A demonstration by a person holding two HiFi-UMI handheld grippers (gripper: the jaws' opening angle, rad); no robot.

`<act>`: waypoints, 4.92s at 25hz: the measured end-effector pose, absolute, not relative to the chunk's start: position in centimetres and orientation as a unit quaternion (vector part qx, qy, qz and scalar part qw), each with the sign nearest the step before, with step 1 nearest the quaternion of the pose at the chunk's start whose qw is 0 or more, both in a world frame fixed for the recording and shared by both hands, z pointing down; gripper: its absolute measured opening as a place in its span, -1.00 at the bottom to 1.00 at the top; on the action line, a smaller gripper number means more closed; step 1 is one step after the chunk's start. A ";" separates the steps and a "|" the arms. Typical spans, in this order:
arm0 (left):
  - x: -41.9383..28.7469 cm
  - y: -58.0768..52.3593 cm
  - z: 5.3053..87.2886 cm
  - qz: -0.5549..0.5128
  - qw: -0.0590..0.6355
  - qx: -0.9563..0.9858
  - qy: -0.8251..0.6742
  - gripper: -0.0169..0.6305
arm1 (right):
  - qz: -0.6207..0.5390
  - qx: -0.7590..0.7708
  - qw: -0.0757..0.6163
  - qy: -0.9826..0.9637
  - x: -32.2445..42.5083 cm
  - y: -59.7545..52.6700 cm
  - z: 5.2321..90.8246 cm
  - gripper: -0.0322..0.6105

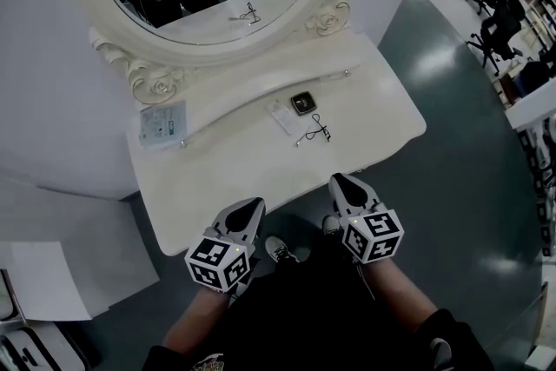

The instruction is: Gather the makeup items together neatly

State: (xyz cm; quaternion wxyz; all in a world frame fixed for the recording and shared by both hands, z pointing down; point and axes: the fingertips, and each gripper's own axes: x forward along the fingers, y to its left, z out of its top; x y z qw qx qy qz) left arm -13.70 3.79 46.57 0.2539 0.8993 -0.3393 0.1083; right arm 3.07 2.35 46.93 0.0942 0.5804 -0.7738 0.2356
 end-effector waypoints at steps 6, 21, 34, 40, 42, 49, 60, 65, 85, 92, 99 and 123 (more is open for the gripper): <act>-14.3 3.3 46.8 0.110 0.258 0.895 -0.348 -0.92 | 0.244 0.596 0.116 -0.756 5.1 -0.1 49.3 -0.76; -11.9 -0.6 47.8 0.114 0.286 0.860 -0.406 -0.92 | 0.292 0.554 0.219 -0.748 9.1 -9.2 59.0 -0.49; -9.1 -2.4 49.2 0.122 0.311 0.844 -0.420 -0.92 | 0.318 0.531 0.233 -0.750 10.5 -11.8 61.3 -0.77; -6.8 -3.2 49.2 0.121 0.307 0.851 -0.408 -0.93 | 0.303 0.558 0.214 -0.742 14.7 -12.4 59.8 -0.78; -6.2 -3.4 49.1 0.122 0.305 0.853 -0.406 -0.92 | 0.301 0.567 0.214 -0.737 16.6 -12.7 59.7 -0.78; -4.4 -4.4 49.2 0.127 0.306 0.851 -0.408 -0.92 | 0.297 0.585 0.214 -0.723 21.4 -14.4 59.9 -0.78; -2.5 -5.6 49.8 0.131 0.312 0.845 -0.414 -0.92 | 0.311 0.585 0.215 -0.718 23.6 -15.9 61.6 -0.78; -2.4 -5.7 49.8 0.131 0.314 0.843 -0.417 -0.92 | 0.315 0.583 0.215 -0.717 23.5 -16.1 61.9 -0.78; -4.6 -4.5 48.4 0.118 0.300 0.853 -0.410 -0.92 | 0.266 0.608 0.183 -0.725 21.1 -14.9 56.7 -0.43; -7.2 -3.2 47.5 0.109 0.290 0.851 -0.424 -0.92 | 0.266 0.537 0.199 -0.776 11.3 -16.2 57.0 -0.25; -11.2 -1.7 47.8 0.104 0.301 0.826 -0.464 -0.92 | 0.274 0.512 0.242 -0.777 6.5 -18.8 60.1 -0.03; -13.5 -1.7 48.9 0.110 0.317 0.809 -0.483 -0.92 | 0.257 0.549 0.253 -0.754 7.0 -21.8 60.7 0.05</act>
